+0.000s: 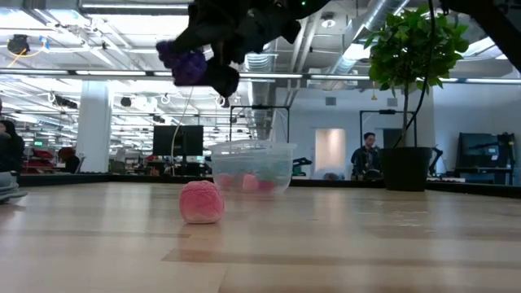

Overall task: Pick and placing Produce into tupperware
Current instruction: Put the grapes into the transparent container, then put the peach into the transparent container

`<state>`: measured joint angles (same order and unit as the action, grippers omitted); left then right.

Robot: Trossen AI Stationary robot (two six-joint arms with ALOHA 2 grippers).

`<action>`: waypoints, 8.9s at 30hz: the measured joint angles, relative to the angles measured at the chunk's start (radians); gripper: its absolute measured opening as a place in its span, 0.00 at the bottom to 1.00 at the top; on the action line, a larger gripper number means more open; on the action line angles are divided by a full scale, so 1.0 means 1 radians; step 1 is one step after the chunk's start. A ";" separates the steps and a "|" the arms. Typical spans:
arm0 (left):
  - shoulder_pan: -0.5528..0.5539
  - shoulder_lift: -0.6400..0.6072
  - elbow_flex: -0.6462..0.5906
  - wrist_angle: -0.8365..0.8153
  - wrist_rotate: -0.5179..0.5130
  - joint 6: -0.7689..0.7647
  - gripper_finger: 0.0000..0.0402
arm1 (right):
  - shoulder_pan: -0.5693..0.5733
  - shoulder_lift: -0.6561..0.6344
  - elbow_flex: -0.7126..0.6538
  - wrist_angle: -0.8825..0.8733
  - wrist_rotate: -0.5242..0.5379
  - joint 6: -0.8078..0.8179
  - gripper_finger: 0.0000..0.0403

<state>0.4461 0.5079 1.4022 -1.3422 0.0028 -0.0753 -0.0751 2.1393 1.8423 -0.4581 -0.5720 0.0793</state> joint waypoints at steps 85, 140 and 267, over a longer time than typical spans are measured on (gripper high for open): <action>0.000 0.000 0.000 0.006 -0.006 -0.014 0.47 | -0.214 -0.315 -0.381 0.095 0.469 0.013 0.75; 0.000 0.000 0.000 0.008 -0.006 -0.007 0.47 | -0.182 -0.170 -0.412 0.169 0.612 0.139 0.75; -0.392 0.098 -0.955 1.200 0.162 -0.269 0.47 | 0.783 -0.759 -0.411 -0.850 1.541 1.013 0.81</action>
<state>0.0539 0.6056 0.4471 -0.1423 0.1646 -0.3446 0.7078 1.3805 1.4311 -1.3084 0.9690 1.0922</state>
